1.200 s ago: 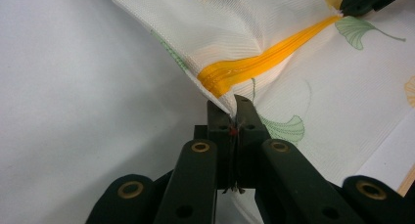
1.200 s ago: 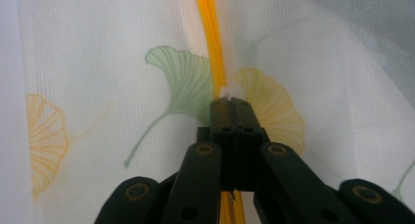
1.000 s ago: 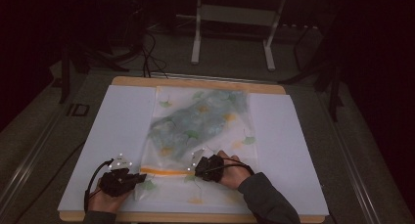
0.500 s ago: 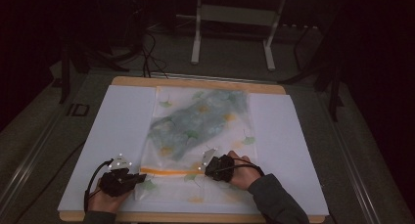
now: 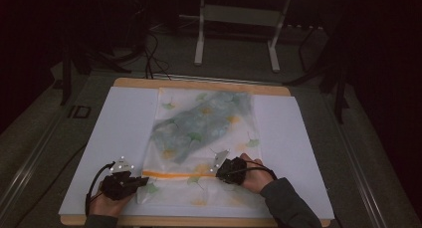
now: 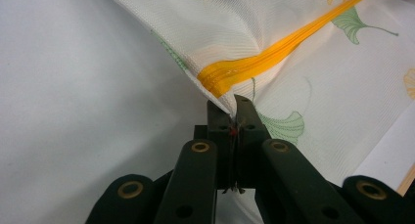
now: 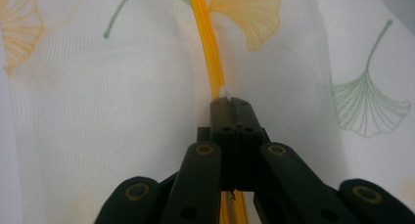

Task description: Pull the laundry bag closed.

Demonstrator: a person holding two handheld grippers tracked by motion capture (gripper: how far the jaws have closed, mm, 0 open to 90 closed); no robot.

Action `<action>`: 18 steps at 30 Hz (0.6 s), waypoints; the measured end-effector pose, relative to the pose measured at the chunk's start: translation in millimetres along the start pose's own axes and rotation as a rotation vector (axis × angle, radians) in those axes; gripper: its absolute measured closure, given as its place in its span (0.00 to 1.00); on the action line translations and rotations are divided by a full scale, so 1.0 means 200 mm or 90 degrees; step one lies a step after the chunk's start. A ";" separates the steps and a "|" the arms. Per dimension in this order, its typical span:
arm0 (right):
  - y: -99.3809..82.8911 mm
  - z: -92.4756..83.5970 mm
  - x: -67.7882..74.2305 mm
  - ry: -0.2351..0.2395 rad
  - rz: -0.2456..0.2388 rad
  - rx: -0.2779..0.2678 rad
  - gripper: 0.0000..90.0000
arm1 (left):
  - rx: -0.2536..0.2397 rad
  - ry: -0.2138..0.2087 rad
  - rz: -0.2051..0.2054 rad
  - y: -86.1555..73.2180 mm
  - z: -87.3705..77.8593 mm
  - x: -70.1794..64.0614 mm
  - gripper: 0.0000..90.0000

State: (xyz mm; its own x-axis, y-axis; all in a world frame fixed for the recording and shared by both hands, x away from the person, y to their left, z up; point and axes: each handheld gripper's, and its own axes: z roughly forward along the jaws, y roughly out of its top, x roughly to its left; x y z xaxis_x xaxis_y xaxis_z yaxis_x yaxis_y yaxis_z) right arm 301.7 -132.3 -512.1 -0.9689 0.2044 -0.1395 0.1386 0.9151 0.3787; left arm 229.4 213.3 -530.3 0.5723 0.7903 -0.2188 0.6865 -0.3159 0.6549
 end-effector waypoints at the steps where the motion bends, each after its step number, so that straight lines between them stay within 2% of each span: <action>1: 0.00 0.00 0.00 0.000 -0.001 0.000 1.00 | 0.000 0.001 0.000 0.00 0.00 0.00 0.98; 18: -0.05 -0.02 -0.02 0.000 0.005 0.006 1.00 | 0.000 0.000 0.000 0.00 0.00 0.00 0.98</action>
State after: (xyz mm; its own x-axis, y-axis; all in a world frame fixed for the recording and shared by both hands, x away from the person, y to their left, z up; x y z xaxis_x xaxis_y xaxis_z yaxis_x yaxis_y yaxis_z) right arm 303.4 -143.4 -511.6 -0.9679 0.2108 -0.1366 0.1472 0.9167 0.3716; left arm 229.3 213.7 -530.1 0.5721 0.7904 -0.2191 0.6869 -0.3158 0.6545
